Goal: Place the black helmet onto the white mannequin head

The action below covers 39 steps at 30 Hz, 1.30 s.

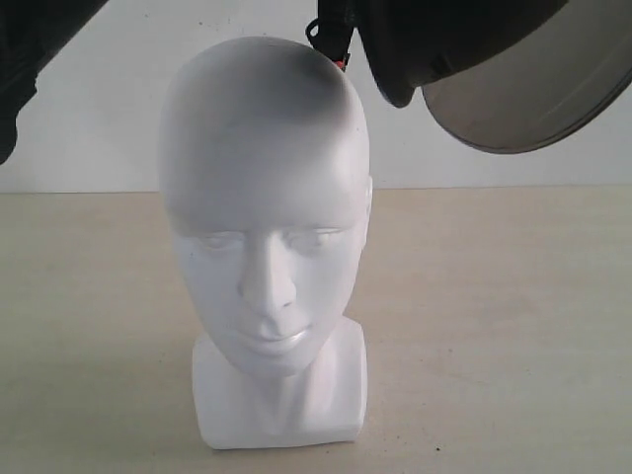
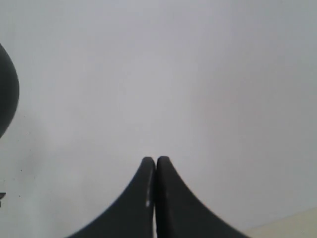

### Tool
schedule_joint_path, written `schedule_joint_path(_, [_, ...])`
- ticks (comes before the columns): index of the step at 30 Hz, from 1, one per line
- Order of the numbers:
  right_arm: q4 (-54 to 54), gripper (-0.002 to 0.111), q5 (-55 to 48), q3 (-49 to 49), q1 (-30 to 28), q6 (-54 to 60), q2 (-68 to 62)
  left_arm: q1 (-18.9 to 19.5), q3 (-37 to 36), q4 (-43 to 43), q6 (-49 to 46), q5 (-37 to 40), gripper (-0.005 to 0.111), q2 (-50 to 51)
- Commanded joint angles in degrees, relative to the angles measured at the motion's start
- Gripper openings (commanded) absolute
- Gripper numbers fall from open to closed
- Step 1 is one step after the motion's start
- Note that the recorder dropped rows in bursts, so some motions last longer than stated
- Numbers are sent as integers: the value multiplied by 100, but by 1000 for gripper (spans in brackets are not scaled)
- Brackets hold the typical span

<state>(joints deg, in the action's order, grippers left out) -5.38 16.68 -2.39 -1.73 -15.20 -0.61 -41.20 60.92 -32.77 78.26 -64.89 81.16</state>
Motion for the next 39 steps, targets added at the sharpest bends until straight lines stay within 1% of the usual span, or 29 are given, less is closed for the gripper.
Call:
schedule_joint_path(1, [357, 0, -66, -762, 4, 5, -299, -17, 127, 175, -104, -507, 4, -81])
schedule_joint_path(3, [380, 0, -123, -1147, 4, 5, -657, -17, 127, 169, -77, -507, 4, -81])
schedule_joint_path(7, [894, 0, -511, -2098, 148, -166, -1901, -6, 127, 86, -20, -507, 4, -153])
schedule_joint_path(11, [1917, 0, -953, -3338, 678, -383, -3066, -6, 127, 78, -20, -507, 4, -238])
schedule_joint_path(15, [2391, 0, -1527, -4474, 1335, -345, -3913, 123, -74, 67, -72, -507, 4, -312])
schedule_joint_path(18, [2509, 0, -1983, -5125, 1779, -63, -4353, 272, -403, 413, -83, -507, 4, -491])
schedule_joint_path(20, [2514, 0, -2175, -5494, 1971, 167, -4550, 367, -589, 557, -307, -507, 4, -667])
schedule_joint_path(26, [2464, 0, -2735, -6185, 2282, 670, -4812, 632, -835, 541, -415, -507, 4, -850])
schedule_joint_path(31, [1925, 0, -2842, -6460, 2640, 1520, -5104, 660, -953, 430, -415, -507, 4, -850])
schedule_joint_path(34, [1875, 0, -2852, -6577, 2848, 1775, -5298, 660, -968, 363, -415, -507, 4, -850])
schedule_joint_path(39, [1875, 0, -2859, -6760, 2905, 1920, -5408, 660, -968, 246, -415, -507, 4, -784])
